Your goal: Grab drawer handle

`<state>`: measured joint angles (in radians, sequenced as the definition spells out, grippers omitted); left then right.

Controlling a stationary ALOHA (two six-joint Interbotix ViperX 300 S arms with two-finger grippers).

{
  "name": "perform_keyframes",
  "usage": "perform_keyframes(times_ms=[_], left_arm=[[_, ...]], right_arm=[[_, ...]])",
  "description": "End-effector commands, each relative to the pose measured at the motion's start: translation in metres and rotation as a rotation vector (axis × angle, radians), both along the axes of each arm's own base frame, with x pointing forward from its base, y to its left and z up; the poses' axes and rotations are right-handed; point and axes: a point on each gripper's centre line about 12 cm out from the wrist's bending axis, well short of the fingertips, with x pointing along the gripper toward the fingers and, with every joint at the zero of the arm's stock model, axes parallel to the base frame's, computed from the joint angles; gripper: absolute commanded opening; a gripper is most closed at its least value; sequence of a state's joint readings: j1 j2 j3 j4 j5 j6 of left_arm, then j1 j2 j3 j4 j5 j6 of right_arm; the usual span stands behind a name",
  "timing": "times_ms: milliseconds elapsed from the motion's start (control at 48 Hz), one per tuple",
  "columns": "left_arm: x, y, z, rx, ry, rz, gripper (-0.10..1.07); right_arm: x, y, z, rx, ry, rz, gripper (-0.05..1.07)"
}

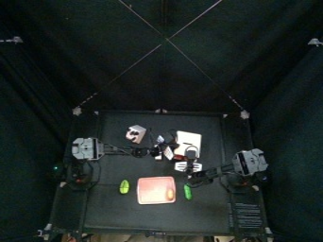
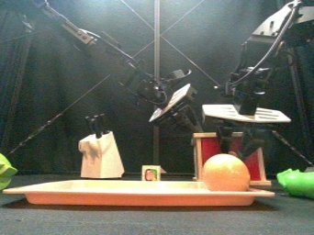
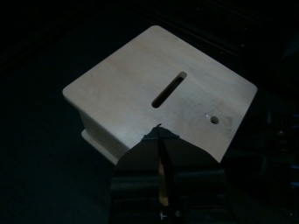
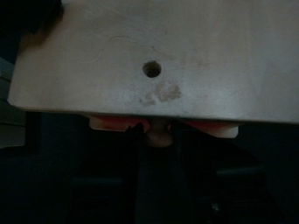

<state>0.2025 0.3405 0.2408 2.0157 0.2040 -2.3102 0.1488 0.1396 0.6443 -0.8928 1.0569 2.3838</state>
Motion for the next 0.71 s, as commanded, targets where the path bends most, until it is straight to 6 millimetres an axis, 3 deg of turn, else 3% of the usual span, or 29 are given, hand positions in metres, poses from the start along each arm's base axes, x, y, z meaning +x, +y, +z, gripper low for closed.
perform_keyframes(times_ms=[0,354,688], left_arm=[[0.004,0.004,0.017,0.004,-0.042,0.012,0.30],[0.006,0.004,0.024,-0.001,-0.064,0.021,0.30],[0.016,0.007,0.022,0.002,-0.070,0.020,0.30]], right_arm=[[-0.002,-0.003,0.005,0.007,-0.009,-0.017,0.58],[-0.015,-0.001,0.007,0.019,-0.002,-0.022,0.39],[-0.014,-0.002,0.007,0.019,-0.007,-0.010,0.37]])
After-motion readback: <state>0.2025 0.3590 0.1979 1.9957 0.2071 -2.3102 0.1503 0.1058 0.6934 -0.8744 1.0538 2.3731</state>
